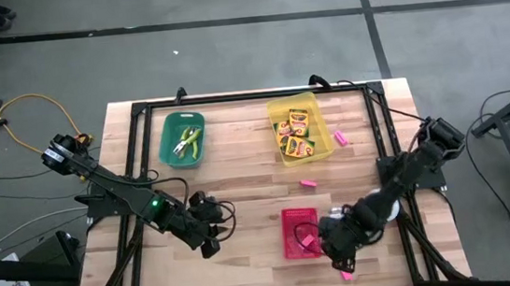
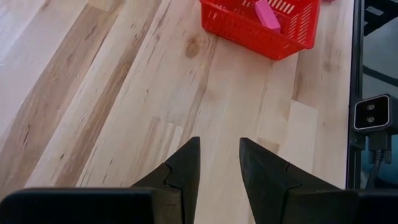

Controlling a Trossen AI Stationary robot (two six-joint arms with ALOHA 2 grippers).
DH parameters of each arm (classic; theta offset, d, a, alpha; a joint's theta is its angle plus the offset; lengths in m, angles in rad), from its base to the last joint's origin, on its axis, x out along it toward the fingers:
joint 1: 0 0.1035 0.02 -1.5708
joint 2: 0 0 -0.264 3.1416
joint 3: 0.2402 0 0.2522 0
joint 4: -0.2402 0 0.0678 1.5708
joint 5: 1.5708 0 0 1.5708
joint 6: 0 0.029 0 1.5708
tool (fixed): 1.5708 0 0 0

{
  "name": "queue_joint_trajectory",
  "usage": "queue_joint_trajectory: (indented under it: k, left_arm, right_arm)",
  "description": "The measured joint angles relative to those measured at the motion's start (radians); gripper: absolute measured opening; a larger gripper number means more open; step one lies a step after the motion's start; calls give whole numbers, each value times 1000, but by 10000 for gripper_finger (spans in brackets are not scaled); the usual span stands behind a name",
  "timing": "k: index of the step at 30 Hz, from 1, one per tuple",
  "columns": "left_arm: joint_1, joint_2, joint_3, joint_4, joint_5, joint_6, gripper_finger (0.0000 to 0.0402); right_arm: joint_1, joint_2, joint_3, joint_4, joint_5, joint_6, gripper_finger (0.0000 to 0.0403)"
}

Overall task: Pick & Place School Supplies
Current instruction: Put the pink eraser into the red bin

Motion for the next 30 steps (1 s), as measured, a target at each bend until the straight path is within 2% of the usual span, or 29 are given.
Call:
queue_joint_trajectory:
  k: [5,11,18,30]
  left_arm:
    - [0,0,0,0,0,0,108]
    - [0,0,0,5,0,-5,108]
    - [0,0,0,4,0,-3,108]
    - [7,0,0,4,0,52,108]
  right_arm:
    - [74,13,0,35,110,175,121]
    - [125,12,0,46,253,555,121]
    - [163,47,0,59,216,769,121]
    - [205,158,0,186,144,889,121]
